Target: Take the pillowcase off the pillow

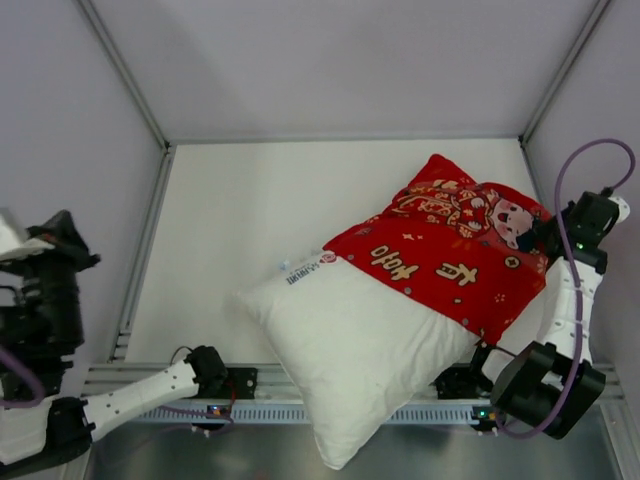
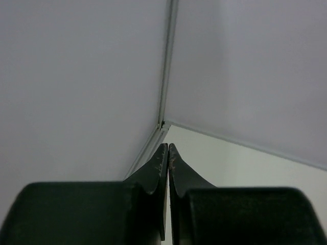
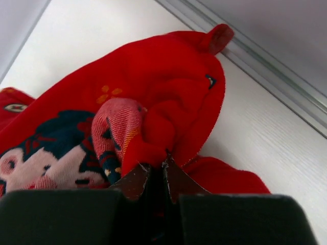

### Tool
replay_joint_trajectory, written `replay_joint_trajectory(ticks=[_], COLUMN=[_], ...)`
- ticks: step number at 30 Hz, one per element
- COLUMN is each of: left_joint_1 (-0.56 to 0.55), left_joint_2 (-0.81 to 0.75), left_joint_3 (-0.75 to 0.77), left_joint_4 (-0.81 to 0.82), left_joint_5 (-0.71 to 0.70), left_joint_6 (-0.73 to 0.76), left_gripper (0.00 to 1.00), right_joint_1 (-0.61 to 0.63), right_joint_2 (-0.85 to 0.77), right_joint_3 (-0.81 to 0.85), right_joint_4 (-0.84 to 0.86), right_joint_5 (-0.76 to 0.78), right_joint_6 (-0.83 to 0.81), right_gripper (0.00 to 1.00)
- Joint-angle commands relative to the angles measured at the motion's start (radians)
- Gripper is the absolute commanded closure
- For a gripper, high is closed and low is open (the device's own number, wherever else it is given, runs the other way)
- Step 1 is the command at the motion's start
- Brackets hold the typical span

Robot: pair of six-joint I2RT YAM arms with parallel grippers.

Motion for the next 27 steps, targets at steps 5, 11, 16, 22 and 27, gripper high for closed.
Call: replay_joint_trajectory(ticks=[5, 11, 16, 22, 27], left_joint_1=[-0.003, -0.003, -0.003, 0.033, 0.131], left_joint_2=[0.219, 0.359, 0.491, 0.622, 0.704], left_joint_3=[-0.194, -0.253, -0.293, -0.354, -0.439], left_joint_4=[-0.214, -0.228, -0.228, -0.163, -0.107], left_joint_5=[0.376, 0.648, 0.650, 0.556, 0.572], left_joint_6=[-0.277, -0.492, -0.662, -0.797, -0.915], left_gripper=[0.64, 0.26, 0.18, 0.17, 0.17], right_joint_1=[0.055, 0.081, 0.147, 0.158, 0.169], right_joint_2=[-0.078, -0.202, -0.327, -0.463, -0.460], right_joint_3=[-0.044, -0.021, -0.037, -0.149, -0.282], right_joint_4=[0.119, 0.071, 0.015, -0.042, -0.001], right_joint_5=[-0.174, -0.149, -0.087, -0.071, -0.168], right_joint_6=[-0.048, -0.050, -0.036, -0.046, -0.031], right_gripper=[0.39, 0.04, 0.01, 0.09, 0.16])
